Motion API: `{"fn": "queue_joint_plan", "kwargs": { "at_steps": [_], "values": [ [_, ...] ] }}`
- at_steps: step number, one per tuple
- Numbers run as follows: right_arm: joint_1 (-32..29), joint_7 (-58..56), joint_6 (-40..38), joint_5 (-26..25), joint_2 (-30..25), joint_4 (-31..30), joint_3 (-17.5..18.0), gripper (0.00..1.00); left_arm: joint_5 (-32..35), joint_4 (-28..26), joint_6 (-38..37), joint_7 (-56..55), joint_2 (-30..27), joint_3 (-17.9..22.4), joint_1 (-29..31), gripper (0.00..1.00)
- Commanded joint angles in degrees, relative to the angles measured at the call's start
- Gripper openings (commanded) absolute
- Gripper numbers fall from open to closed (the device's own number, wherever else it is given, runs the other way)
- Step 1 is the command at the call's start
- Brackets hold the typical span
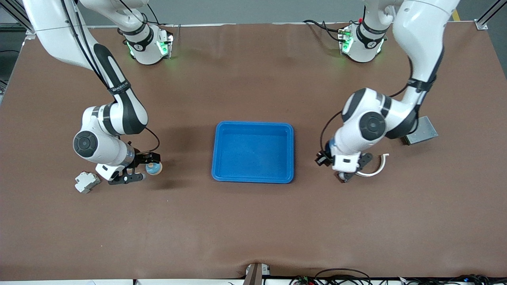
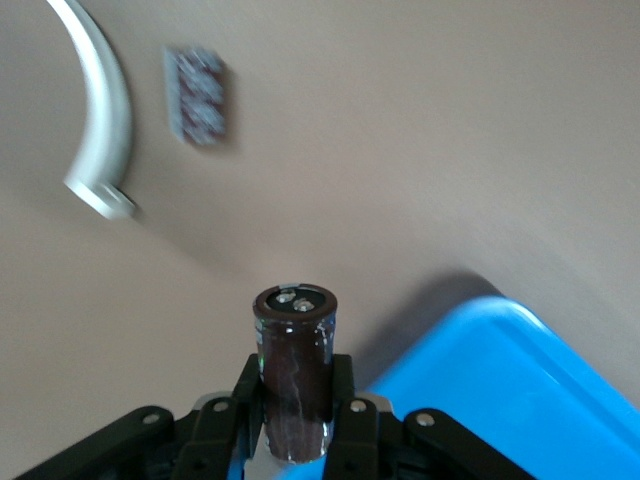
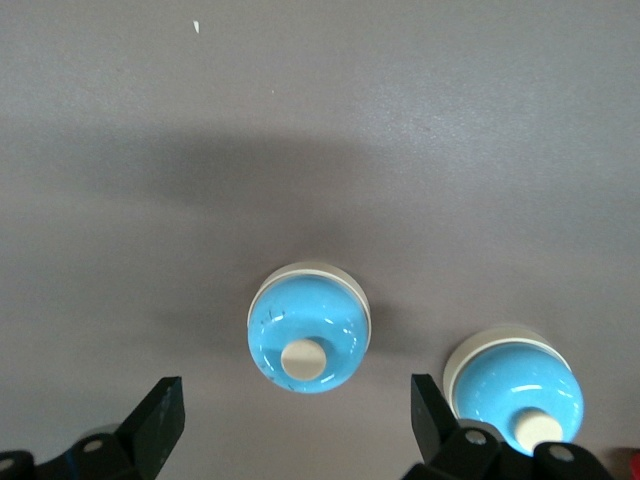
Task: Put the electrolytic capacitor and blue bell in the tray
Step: 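Carry the capacitor into the tray while the right gripper grasps a blue bell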
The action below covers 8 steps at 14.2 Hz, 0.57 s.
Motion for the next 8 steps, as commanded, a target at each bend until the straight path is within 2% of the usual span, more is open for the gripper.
{"fn": "queue_joint_plan", "kwargs": {
  "at_steps": [1, 5, 8],
  "values": [
    [-0.12, -0.56, 1.3, -0.12, 0.8, 0.37, 0.4, 1.0, 0.25, 7.22, -1.12, -8.02, 5.87, 0.01, -4.74, 0.0],
    [-0.21, -0.64, 2.01, -0.12, 2.73, 1.24, 0.4, 1.0, 0.08, 9.07, -0.85, -13.14, 9.91, 0.01, -10.36, 0.0],
    [-0.3, -0.64, 2.1, -0.12, 3.61, 1.42, 0.4, 1.0, 0.43, 8.37, -0.94, -14.9, 11.33, 0.28, -11.87, 0.0]
  ]
}}
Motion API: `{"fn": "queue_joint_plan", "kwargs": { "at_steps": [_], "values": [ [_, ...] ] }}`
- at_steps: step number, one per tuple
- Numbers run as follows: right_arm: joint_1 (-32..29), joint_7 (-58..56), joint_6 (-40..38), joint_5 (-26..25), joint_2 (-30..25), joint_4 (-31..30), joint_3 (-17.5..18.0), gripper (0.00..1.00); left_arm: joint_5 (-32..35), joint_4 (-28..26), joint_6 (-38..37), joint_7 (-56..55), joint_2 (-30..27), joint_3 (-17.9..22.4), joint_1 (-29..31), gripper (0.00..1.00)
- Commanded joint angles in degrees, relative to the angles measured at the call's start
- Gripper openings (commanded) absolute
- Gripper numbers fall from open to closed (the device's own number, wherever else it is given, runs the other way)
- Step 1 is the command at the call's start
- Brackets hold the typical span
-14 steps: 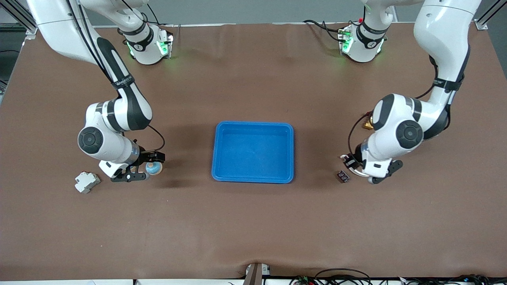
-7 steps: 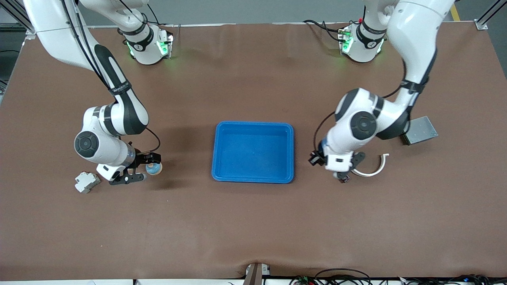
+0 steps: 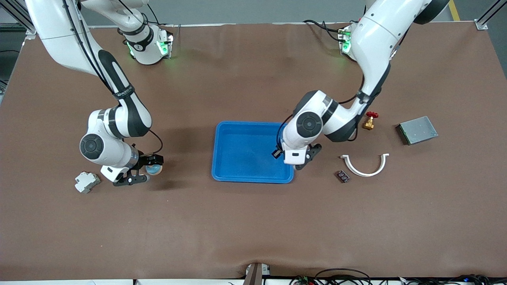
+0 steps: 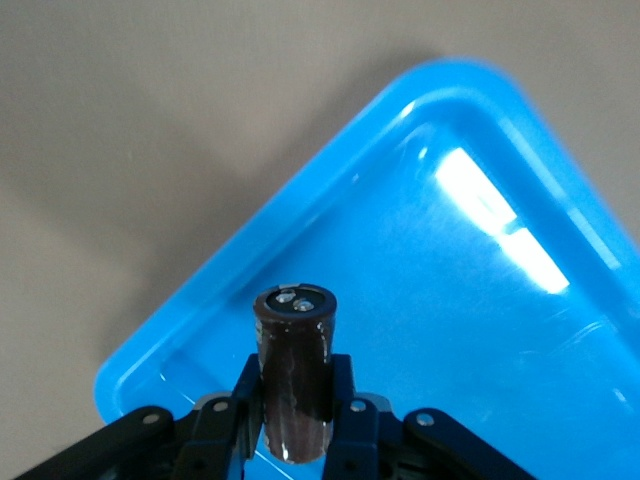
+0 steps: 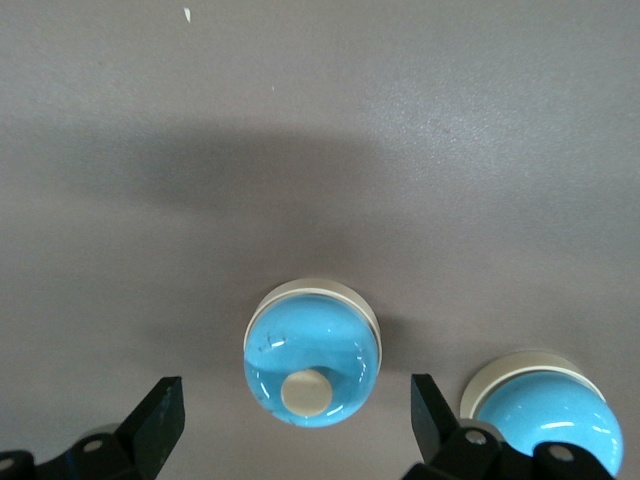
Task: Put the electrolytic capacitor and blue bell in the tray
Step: 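Carry the capacitor into the tray while the right gripper grasps a blue bell, then release the capacitor in the tray and lift the left gripper away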
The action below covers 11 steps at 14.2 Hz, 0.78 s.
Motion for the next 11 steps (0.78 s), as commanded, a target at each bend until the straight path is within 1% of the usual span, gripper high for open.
{"fn": "queue_joint_plan", "kwargs": {
  "at_steps": [1, 3, 7, 9, 10, 11],
  "values": [
    [-0.55, -0.56, -0.05, -0.12, 1.44, 1.48, 0.29, 1.0, 0.43, 1.22, -1.13, -2.32, 1.45, 0.32, -1.45, 0.0],
    [-0.64, -0.56, 0.04, -0.12, 2.23, 1.75, 0.29, 1.0, 0.52, 0.17, -1.13, -3.64, 1.54, 0.5, -2.16, 0.0],
    [-0.81, -0.56, 1.0, -0.12, 3.46, 2.01, 0.29, 1.0, 0.87, 0.08, -1.13, -4.17, 3.12, 0.76, -4.18, 0.0],
    [-0.73, -0.65, 1.53, -0.21, 3.55, 2.01, 0.29, 1.0, 0.87, -0.01, -1.22, -5.13, 3.12, 0.76, -4.19, 0.0],
    [-0.73, -0.65, 1.53, -0.21, 3.55, 2.01, 0.29, 0.86, 0.87, -0.19, -1.22, -5.49, 3.12, 0.85, -4.1, 0.0],
    [-0.73, -0.74, 1.53, -0.21, 3.55, 2.01, 0.29, 0.8, 0.87, -0.19, -1.22, -6.1, 3.12, 1.11, -4.1, 0.28]
  ]
}}
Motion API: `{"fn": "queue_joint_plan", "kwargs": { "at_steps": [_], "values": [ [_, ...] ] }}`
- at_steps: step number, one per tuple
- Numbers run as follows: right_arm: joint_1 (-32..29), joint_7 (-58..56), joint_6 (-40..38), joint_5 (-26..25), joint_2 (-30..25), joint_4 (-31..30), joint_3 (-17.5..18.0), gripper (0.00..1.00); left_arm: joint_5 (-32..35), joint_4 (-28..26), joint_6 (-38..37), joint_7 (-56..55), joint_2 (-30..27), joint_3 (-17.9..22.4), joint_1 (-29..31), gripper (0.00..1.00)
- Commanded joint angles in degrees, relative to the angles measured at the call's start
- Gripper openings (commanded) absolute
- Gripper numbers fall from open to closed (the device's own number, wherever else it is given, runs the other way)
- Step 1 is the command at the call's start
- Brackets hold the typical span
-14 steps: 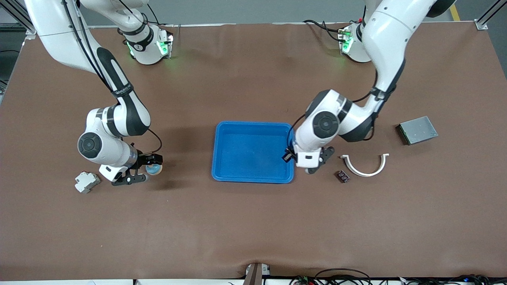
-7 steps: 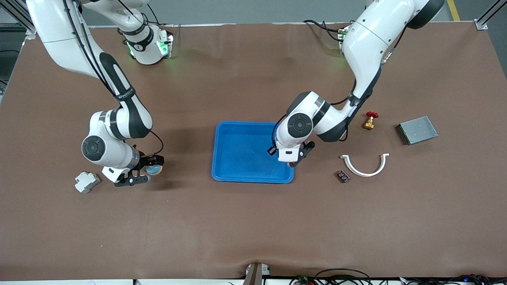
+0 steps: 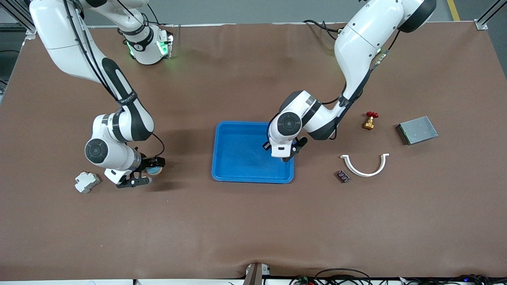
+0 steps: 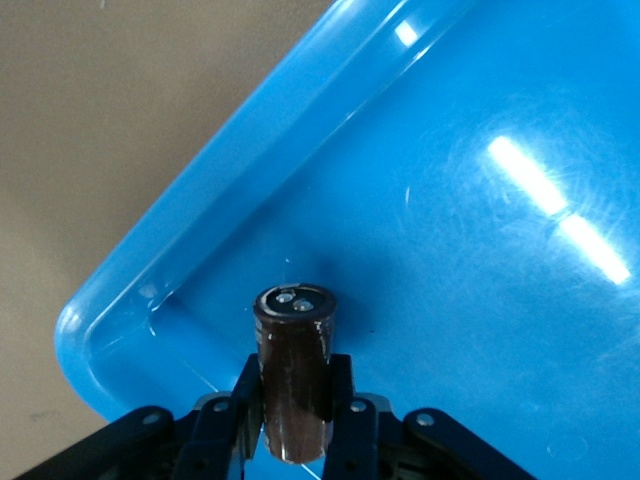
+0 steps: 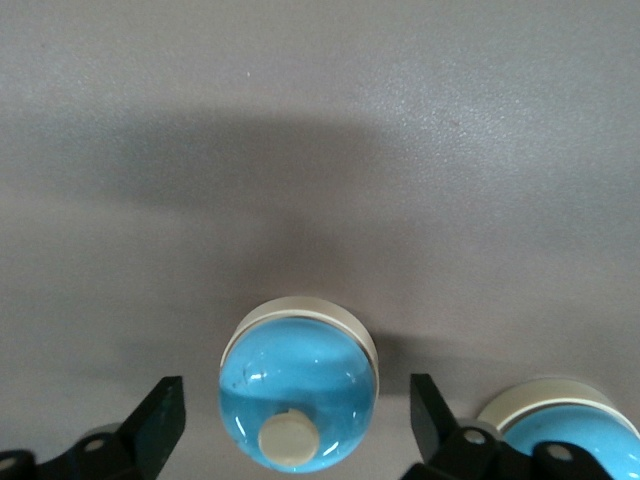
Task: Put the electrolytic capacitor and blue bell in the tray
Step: 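Release the capacitor in the tray and lift the left gripper away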
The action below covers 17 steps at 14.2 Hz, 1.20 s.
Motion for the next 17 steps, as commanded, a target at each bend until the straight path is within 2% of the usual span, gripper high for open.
{"fn": "queue_joint_plan", "kwargs": {
  "at_steps": [1, 2, 7, 11, 13, 17],
  "values": [
    [-0.72, -0.94, 0.09, -0.21, 0.64, 1.09, 0.48, 0.73, 0.87, 0.15, -0.78, -2.29, -0.47, 1.25, -0.33, 0.61],
    [-0.81, -2.08, 0.27, -0.21, 0.64, 1.09, 0.48, 0.63, 0.95, 0.15, -0.78, -2.56, -0.47, 1.43, -0.41, 1.0],
    [-1.25, -5.34, 0.36, -0.21, 0.64, 1.09, 0.48, 0.14, 0.96, 0.59, -0.78, -2.47, -2.39, 1.7, 0.73, 1.0],
    [-0.99, -5.17, -0.44, -0.12, -0.06, 1.18, 0.48, 0.12, 1.22, 0.86, -0.78, -1.86, -5.9, 4.15, 1.52, 1.0],
    [-0.73, -4.47, -1.74, -0.12, -1.29, 1.18, 0.48, 0.12, 4.19, 0.94, -0.78, -1.86, -7.93, 5.82, 1.69, 1.0],
    [1.2, 2.37, -7.72, -0.12, -5.15, 1.7, 0.75, 0.12, 9.99, 0.33, -6.13, 1.55, -10.4, 6.44, 7.57, 1.0]
  ]
}}
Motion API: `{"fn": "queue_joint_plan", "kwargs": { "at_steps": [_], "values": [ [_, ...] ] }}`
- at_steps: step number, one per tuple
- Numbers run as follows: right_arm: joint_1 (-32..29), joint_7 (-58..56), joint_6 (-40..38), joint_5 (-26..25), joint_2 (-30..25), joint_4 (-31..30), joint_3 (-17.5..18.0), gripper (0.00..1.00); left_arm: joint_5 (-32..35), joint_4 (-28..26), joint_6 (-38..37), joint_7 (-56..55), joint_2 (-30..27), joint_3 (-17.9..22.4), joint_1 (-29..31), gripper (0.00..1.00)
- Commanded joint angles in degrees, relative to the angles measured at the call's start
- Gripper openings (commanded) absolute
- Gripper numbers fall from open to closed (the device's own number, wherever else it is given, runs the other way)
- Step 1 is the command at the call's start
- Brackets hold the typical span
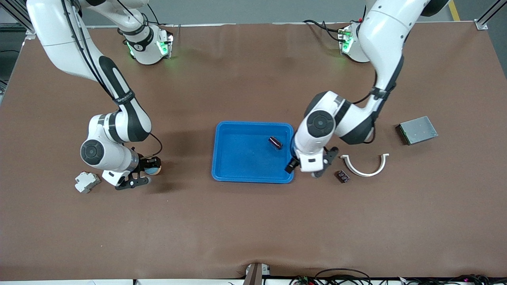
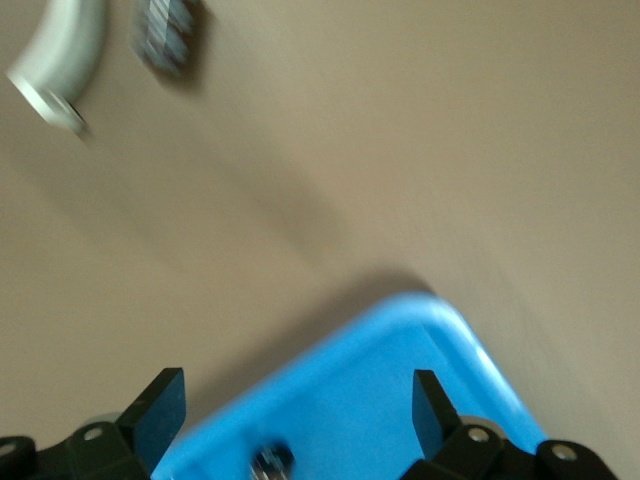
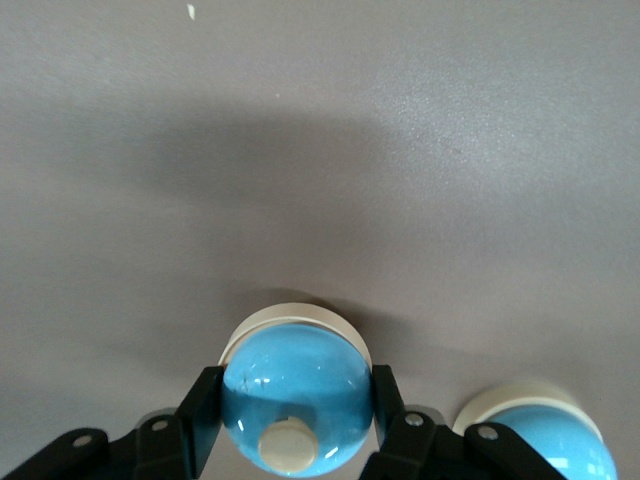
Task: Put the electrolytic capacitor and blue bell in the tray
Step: 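Release the capacitor in the tray and lift the left gripper away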
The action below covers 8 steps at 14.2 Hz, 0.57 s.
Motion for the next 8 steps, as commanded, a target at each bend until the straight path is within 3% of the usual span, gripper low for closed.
{"fn": "queue_joint_plan", "kwargs": {
  "at_steps": [1, 5, 8],
  "values": [
    [2.73, 7.94, -3.87, -0.15, -4.23, -0.53, 0.3, 0.12, 5.18, -1.76, -2.48, 3.23, -1.48, 0.03, 4.02, 1.0],
    [8.36, 21.64, -7.3, -0.15, -7.22, -0.7, 0.3, 0.13, 6.52, -1.41, -1.61, 10.86, 0.36, 0.03, 11.48, 1.0],
    [12.67, 30.44, -8.01, -0.15, -8.54, -0.97, 0.39, 0.13, 6.87, -1.76, -0.02, 13.52, 2.3, 0.03, 13.95, 0.91]
  ]
}}
